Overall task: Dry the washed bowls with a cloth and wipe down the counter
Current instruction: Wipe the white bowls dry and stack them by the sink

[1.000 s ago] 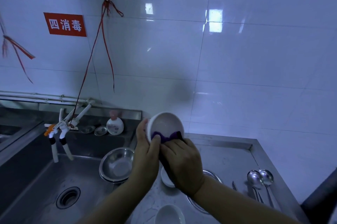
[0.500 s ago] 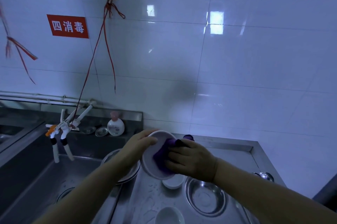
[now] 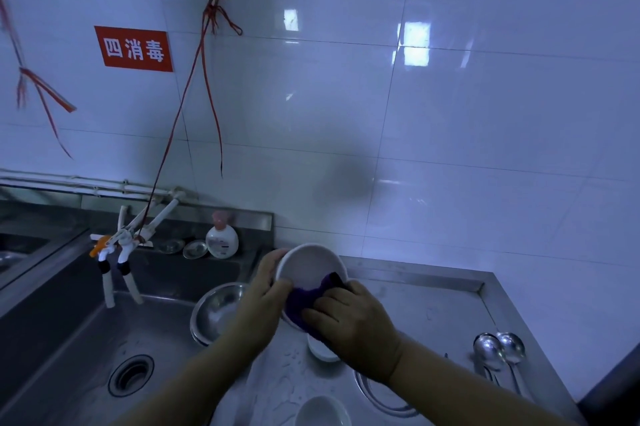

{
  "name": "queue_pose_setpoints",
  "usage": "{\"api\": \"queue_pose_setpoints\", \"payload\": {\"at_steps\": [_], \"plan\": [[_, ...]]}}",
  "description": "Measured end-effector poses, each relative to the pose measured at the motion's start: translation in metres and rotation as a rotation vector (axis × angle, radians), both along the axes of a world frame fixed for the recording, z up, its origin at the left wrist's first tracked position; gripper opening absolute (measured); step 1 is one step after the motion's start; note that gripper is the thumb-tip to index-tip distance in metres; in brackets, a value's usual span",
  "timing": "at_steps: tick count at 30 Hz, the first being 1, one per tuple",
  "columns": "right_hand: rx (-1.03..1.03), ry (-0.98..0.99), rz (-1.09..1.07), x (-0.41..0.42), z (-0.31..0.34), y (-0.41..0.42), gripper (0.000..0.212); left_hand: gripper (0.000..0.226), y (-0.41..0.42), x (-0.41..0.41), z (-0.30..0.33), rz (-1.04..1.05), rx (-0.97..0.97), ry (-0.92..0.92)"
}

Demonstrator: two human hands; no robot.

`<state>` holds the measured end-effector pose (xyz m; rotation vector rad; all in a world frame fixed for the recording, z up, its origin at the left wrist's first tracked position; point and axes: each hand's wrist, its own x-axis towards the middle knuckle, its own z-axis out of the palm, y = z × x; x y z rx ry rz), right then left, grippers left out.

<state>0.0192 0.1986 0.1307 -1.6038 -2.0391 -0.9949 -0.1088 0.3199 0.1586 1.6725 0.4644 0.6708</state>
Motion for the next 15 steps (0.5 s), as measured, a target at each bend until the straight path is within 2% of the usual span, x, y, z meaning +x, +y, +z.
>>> {"api": "queue_pose_setpoints", "payload": {"at_steps": [4,7,8,9,11,13,15], "plan": [[-0.049,-0.187,0.117,0.025,0.008,-0.007,0.011,0.041,0.014,-0.003,0.016,-0.192,-0.028,0.115],[-0.082,-0.202,0.163,0.029,0.012,-0.004,0.012,0.035,0.021,-0.002,0.028,-0.311,-0.031,0.242],[-0.098,-0.189,0.166,0.029,0.012,-0.003,0.013,0.033,0.025,0.000,0.030,-0.297,0.034,0.275],[-0.120,-0.179,0.158,0.028,0.013,-0.003,0.012,0.033,0.028,0.001,0.031,-0.257,0.194,0.335],[-0.164,-0.158,0.116,0.031,0.015,-0.004,0.007,0.049,0.031,0.000,0.030,-0.122,0.702,0.479],[-0.201,-0.117,0.060,0.033,0.018,-0.007,0.010,0.051,0.025,-0.006,0.032,-0.095,1.110,0.474],[-0.256,-0.091,0.033,0.034,0.020,-0.008,0.018,0.037,0.017,-0.011,0.032,-0.175,1.470,0.401]]}}
